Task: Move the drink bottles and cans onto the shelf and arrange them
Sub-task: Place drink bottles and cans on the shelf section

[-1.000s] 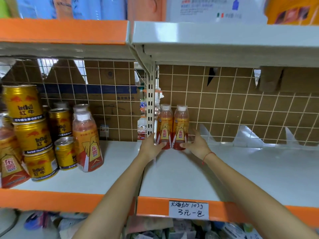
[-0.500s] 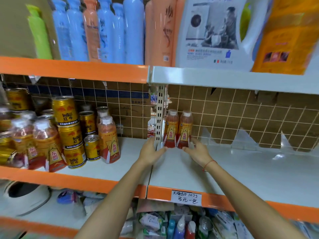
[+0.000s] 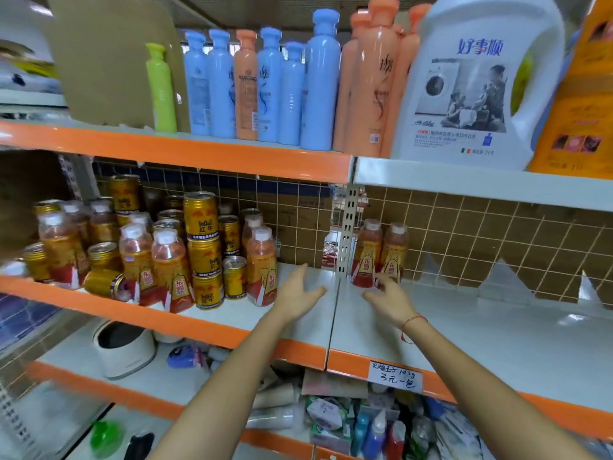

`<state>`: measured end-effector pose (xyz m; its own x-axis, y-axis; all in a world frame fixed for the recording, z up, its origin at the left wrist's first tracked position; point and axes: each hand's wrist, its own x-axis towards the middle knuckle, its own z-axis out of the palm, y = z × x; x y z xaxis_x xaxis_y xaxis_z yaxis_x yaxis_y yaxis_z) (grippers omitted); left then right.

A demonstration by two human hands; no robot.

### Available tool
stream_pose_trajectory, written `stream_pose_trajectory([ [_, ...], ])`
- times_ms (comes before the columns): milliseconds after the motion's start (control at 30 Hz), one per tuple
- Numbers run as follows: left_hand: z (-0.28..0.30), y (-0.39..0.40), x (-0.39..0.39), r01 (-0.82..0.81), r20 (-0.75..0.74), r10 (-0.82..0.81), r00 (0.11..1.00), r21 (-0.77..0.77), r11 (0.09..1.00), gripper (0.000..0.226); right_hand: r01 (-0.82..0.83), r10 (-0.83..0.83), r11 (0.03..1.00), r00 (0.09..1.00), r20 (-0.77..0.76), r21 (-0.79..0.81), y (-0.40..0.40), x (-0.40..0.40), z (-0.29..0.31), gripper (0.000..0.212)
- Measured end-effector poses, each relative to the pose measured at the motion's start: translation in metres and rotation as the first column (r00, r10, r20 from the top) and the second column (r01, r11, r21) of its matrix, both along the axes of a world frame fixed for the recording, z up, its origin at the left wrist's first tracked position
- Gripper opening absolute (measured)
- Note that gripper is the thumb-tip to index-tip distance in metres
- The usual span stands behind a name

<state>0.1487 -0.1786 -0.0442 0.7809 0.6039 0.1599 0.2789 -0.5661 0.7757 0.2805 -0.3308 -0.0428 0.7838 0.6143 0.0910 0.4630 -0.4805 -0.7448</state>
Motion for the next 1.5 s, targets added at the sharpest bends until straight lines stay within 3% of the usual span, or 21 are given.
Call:
stream_pose_trajectory([
  [233, 0.013, 0.037, -0.061, -0.016, 0.038, 0.015, 0.999, 0.023, 1.0, 0.071, 0.009, -0.008, 1.0, 0.998, 0.062, -0.016, 0.038, -0.052, 0.012, 0.061],
  [500, 0.023, 0.086, -0.138, -0.069, 0.106, 0.061, 0.992, 0.074, 0.995, 0.052, 0.004, -0.004, 1.0, 0.998, 0.055, 0.011, 0.087, -0.117, 0.015, 0.064],
  [733, 0.021, 0.128, -0.179, -0.173, 0.084, 0.168, 0.982, 0.053, 0.983, 0.057, -0.02, 0.019, 0.999, 0.999, 0.03, 0.046, 0.122, -0.143, 0.02, 0.065],
  [1000, 0.023, 0.168, -0.195, -0.368, 0.08, 0.36, 0.93, 0.127, 0.921, 0.051, -0.058, 0.057, 0.997, 0.998, 0.037, 0.043, 0.143, -0.137, 0.023, 0.066],
  [1133, 0.03, 0.19, -0.195, -0.445, 0.034, 0.446, 0.894, 0.17, 0.879, 0.063, -0.066, 0.064, 0.997, 0.997, 0.049, 0.046, 0.149, -0.121, 0.031, 0.071],
  [1233, 0.04, 0.205, -0.188, -0.454, -0.011, 0.463, 0.887, 0.168, 0.875, 0.074, -0.073, 0.07, 0.996, 0.995, 0.069, 0.046, 0.154, -0.108, 0.037, 0.074],
  [1500, 0.039, 0.214, -0.171, -0.386, 0.011, 0.387, 0.922, 0.12, 0.915, 0.076, -0.192, 0.185, 0.981, 0.973, 0.138, 0.039, 0.175, -0.097, 0.05, 0.074],
])
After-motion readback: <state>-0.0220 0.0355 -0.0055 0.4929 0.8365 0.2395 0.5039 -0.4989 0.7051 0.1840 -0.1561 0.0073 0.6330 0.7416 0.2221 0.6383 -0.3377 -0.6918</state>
